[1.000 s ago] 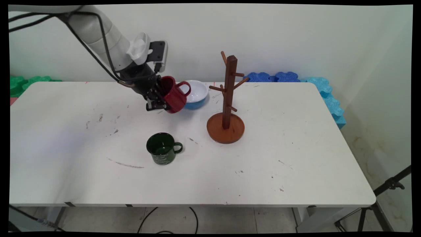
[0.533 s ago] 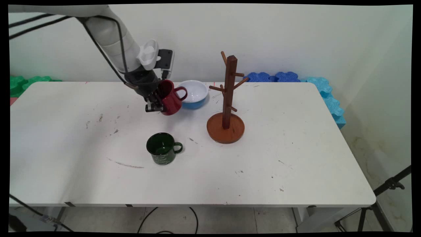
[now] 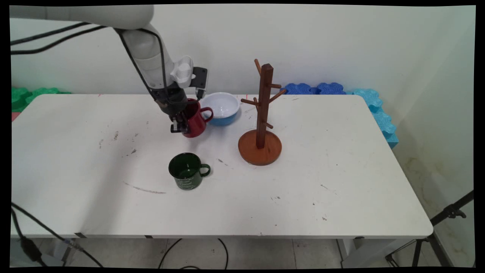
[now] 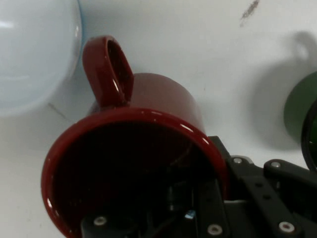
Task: Place the picked object on the table
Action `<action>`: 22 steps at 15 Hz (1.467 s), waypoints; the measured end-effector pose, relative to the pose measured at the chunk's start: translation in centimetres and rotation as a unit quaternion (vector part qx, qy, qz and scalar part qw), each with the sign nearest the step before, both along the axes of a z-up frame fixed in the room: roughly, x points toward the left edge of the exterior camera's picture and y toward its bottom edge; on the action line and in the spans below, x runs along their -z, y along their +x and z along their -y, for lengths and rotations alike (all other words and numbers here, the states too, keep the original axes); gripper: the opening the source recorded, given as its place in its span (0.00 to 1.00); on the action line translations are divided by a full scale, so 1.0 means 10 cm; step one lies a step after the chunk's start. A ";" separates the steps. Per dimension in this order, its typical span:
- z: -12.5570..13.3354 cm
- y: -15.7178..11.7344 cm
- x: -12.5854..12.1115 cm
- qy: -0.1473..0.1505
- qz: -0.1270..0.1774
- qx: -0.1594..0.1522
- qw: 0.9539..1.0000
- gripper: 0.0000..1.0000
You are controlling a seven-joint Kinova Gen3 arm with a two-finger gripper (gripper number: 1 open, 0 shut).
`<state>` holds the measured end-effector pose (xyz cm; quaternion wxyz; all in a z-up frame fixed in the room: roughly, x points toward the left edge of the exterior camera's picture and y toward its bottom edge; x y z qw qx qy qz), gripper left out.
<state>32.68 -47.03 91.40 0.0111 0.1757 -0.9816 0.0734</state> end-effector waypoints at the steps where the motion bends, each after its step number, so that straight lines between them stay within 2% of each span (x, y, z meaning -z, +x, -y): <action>1: 0.02 -0.01 0.03 0.005 0.003 -0.002 1.000 0.00; 10: 0.14 -0.12 0.24 0.035 0.013 -0.014 0.999 0.00; 22: 0.22 -0.20 0.41 0.053 0.007 -0.014 0.998 0.00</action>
